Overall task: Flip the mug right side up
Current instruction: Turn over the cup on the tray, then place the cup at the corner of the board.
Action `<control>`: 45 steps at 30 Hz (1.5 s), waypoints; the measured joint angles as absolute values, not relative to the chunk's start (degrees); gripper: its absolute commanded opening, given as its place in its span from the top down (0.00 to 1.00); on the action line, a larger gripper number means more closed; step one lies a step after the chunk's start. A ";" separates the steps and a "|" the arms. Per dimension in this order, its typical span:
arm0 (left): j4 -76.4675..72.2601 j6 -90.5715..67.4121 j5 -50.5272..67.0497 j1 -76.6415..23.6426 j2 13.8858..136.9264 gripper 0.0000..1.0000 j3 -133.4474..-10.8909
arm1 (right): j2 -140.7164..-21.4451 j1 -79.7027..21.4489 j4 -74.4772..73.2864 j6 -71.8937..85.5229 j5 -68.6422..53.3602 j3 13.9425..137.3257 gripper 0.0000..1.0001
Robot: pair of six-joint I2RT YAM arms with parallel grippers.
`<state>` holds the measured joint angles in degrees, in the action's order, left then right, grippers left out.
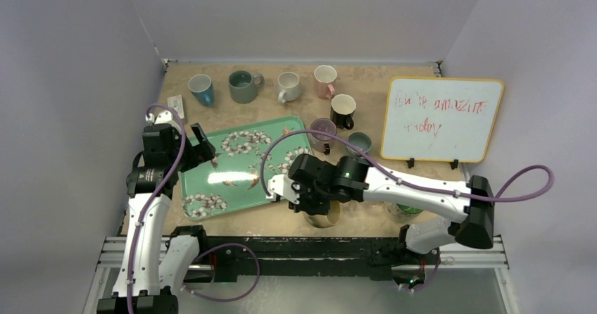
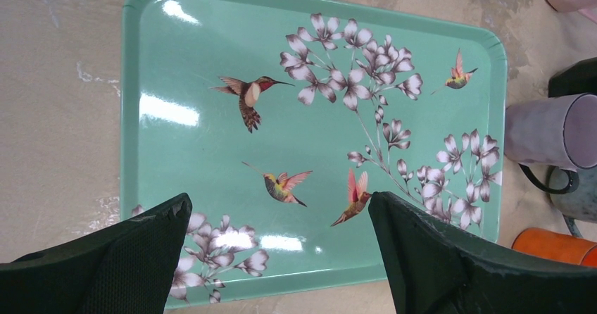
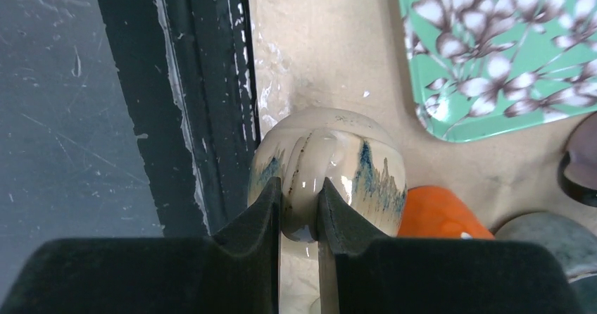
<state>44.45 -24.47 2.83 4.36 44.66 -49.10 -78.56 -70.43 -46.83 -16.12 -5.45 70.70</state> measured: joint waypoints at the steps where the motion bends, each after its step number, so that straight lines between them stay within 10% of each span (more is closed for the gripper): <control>1: 44.47 -24.47 2.70 4.36 44.66 0.03 -49.10 | -80.09 -70.43 -47.90 -15.81 -5.45 71.31 1.00; 45: 46.46 -26.98 -3.20 4.36 43.53 0.05 -49.10 | -104.75 -70.54 -51.53 -13.19 -4.08 81.21 0.67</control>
<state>46.46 -26.98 -3.20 4.36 43.53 -49.10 -104.75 -70.54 -51.53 -13.19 -4.08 81.21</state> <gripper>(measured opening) 0.947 0.333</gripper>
